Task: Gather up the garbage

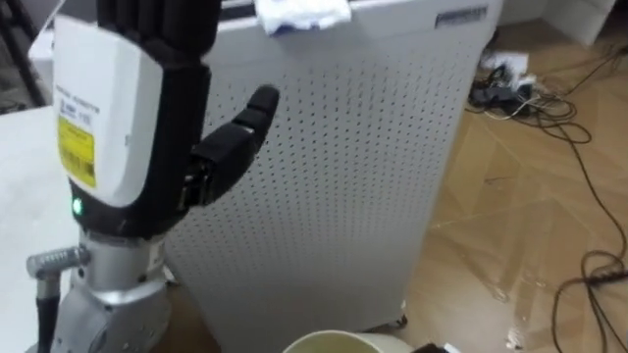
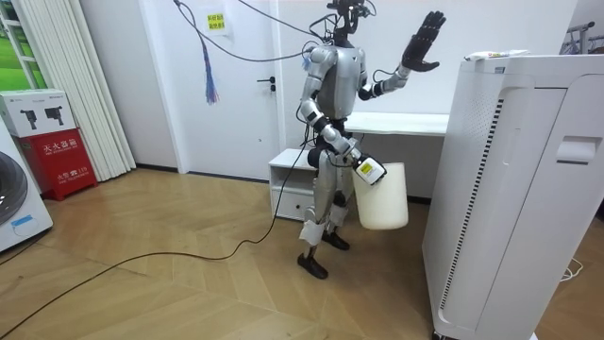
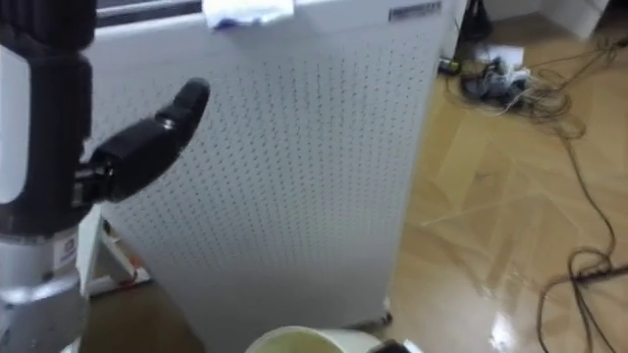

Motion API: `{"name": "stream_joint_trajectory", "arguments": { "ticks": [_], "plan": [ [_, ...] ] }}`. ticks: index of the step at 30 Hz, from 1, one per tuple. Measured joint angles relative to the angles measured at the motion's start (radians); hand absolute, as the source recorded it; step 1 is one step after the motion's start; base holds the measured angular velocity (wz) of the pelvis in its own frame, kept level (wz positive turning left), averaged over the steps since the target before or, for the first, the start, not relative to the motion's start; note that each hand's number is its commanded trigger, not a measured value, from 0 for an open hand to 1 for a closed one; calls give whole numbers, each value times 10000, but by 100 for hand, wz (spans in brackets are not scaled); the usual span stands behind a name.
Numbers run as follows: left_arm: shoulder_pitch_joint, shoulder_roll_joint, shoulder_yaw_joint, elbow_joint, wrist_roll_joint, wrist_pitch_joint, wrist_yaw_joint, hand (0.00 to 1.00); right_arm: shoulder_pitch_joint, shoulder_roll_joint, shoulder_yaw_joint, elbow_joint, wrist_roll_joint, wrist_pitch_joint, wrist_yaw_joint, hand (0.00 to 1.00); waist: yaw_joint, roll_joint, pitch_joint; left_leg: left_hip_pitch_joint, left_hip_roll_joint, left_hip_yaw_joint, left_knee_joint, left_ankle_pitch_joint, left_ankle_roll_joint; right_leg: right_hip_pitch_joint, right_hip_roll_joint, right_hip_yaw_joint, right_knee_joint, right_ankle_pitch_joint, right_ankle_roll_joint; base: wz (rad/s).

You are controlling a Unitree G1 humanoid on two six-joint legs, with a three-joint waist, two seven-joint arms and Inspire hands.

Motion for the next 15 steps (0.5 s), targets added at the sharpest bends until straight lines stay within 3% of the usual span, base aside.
{"name": "stream_joint_trajectory", "arguments": {
  "ticks": [2, 6, 10, 15],
  "plan": [
    [-382, 90, -13, 487, -33, -59, -39, 0, -1, -107, 32, 32, 0, 6, -72, 100, -415, 168, -52, 321, -45, 324, -391, 69, -97, 155, 27, 52, 22, -10, 7, -7],
    [-786, 413, -15, 919, -197, 51, -52, 0, -35, -172, 32, 8, -78, 66, -52, 100, -632, 180, -72, 578, -2, 417, -581, 70, -95, 204, 159, 70, 44, -21, 11, -8],
    [-1031, 774, -11, 1615, -207, 749, -452, 0, -55, -342, 28, 9, -236, 518, 64, 100, -723, 97, -20, 570, -31, 621, -584, 69, -95, 159, 137, 71, 45, -21, 13, -5],
    [-1599, 817, -25, 2349, -200, 1274, -661, 0, -166, -357, 29, 9, -517, 732, 146, 100, -707, 94, -21, 522, -22, 767, -582, 66, -91, 23, 158, 194, 104, -21, 12, -9]
  ]
}}
